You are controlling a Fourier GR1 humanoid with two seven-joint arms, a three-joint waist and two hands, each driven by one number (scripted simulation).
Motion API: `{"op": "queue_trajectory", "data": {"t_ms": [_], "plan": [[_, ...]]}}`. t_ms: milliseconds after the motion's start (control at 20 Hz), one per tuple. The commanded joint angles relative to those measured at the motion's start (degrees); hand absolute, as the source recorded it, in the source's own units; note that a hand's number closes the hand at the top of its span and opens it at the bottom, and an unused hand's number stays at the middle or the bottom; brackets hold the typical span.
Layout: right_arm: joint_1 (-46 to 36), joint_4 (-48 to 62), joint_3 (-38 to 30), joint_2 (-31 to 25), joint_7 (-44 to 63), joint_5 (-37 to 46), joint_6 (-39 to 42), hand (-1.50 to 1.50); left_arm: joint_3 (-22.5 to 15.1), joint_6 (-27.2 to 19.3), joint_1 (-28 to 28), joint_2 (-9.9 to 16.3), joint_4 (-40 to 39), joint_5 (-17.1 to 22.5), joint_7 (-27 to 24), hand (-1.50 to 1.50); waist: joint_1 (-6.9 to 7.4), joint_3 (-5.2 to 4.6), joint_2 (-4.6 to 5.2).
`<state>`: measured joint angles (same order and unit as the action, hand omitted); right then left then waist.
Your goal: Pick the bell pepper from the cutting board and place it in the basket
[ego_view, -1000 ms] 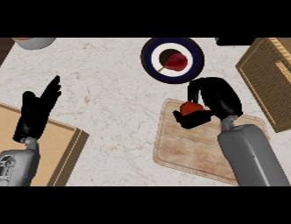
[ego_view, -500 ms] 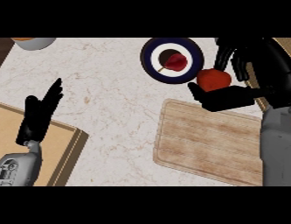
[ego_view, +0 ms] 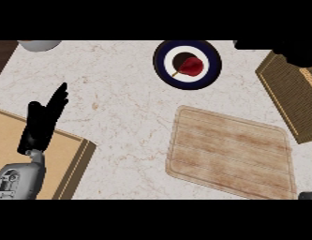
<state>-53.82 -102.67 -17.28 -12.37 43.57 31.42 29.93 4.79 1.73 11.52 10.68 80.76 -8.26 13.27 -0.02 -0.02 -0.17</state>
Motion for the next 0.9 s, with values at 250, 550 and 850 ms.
{"op": "queue_trajectory", "data": {"t_ms": [250, 550, 850], "plan": [[-3.7, 12.1, 4.4, -14.3, -2.8, 9.6, 2.9, 1.50, -0.9, -0.9, 0.1, -1.0, 1.2, -1.0, 1.2, 0.00, 0.84, -0.02, 0.37], [-1.3, 26.2, 2.4, -26.8, -14.7, 12.8, 2.9, 1.50, -0.4, 0.5, 1.0, -0.6, -0.6, 0.0, 0.2, 0.00, 0.78, 0.03, 0.59], [0.4, 38.4, 0.7, -33.7, -26.1, 16.3, -4.9, 1.50, -1.0, -0.1, 0.0, -1.6, -2.1, -0.8, -2.8, 0.00, 0.82, 0.04, 0.59]]}}
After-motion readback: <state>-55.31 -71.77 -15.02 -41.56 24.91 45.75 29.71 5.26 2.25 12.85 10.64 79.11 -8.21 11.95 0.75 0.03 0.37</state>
